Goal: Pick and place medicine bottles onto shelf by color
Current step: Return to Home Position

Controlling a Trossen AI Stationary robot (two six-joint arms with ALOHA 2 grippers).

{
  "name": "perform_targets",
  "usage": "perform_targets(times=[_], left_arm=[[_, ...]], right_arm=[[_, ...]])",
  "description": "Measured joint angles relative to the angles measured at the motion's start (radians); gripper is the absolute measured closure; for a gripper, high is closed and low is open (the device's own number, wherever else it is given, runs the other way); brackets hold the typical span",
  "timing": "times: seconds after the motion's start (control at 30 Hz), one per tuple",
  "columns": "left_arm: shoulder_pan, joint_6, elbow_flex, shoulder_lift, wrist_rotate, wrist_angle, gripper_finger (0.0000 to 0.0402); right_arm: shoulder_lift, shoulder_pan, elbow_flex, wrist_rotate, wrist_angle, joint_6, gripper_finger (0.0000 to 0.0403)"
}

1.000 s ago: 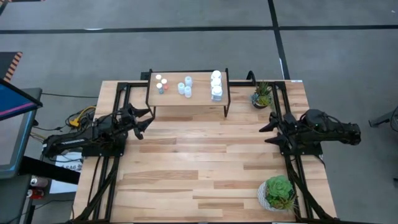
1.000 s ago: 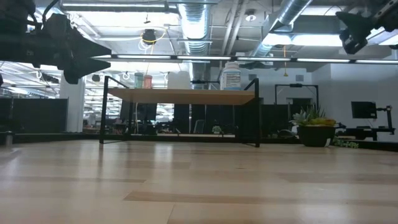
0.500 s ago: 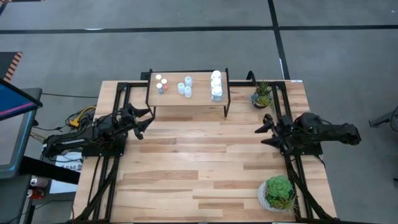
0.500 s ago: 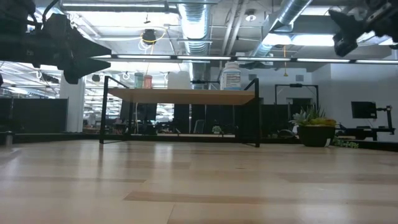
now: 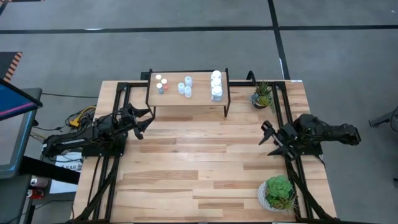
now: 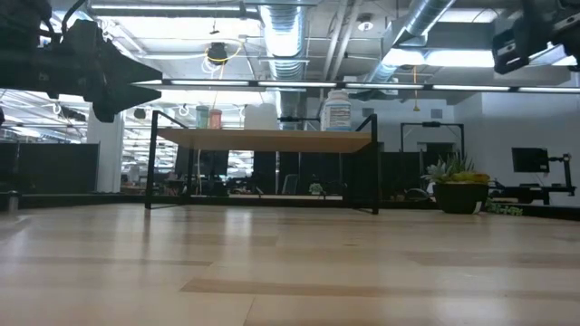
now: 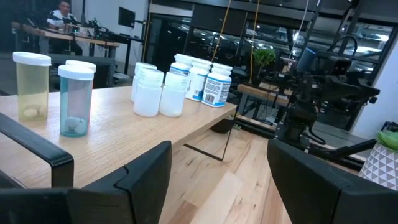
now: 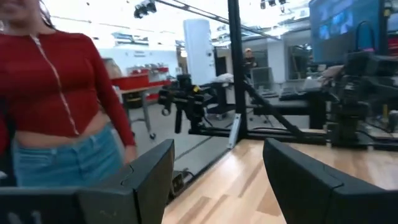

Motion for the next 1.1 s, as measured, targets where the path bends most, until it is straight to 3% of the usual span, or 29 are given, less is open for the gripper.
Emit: perform_targets(times=[0.13,0.23,0.6,0.87,1.1], left_arm=[[0.000,0.000,0.000,0.000,0.000,0.000,0.0150],[0.000,0.000,0.000,0.000,-0.001,0.000,0.0150],[0.000,0.000,0.000,0.000,-0.002,0.000,0.0150],[0.000,0.000,0.000,0.000,-0.002,0.000,0.0150],[0.000,0.001,0.000,0.000,-0.002,0.001,0.0150]], right_arm=[[0.000,-0.023,0.000,0.007,-0.030,-0.104,0.0132],[0.000,-0.052,0.000,0.078,-0.080,-0.156,0.0132],[0.000,-0.140,0.000,0.201,-0.190,-0.167,0.0132],[0.000,-0.159,0.000,0.205,-0.262,-0.163,0.0132],[0.011,-0.157,-0.078,0.209,-0.088,-0.175,0.0132]])
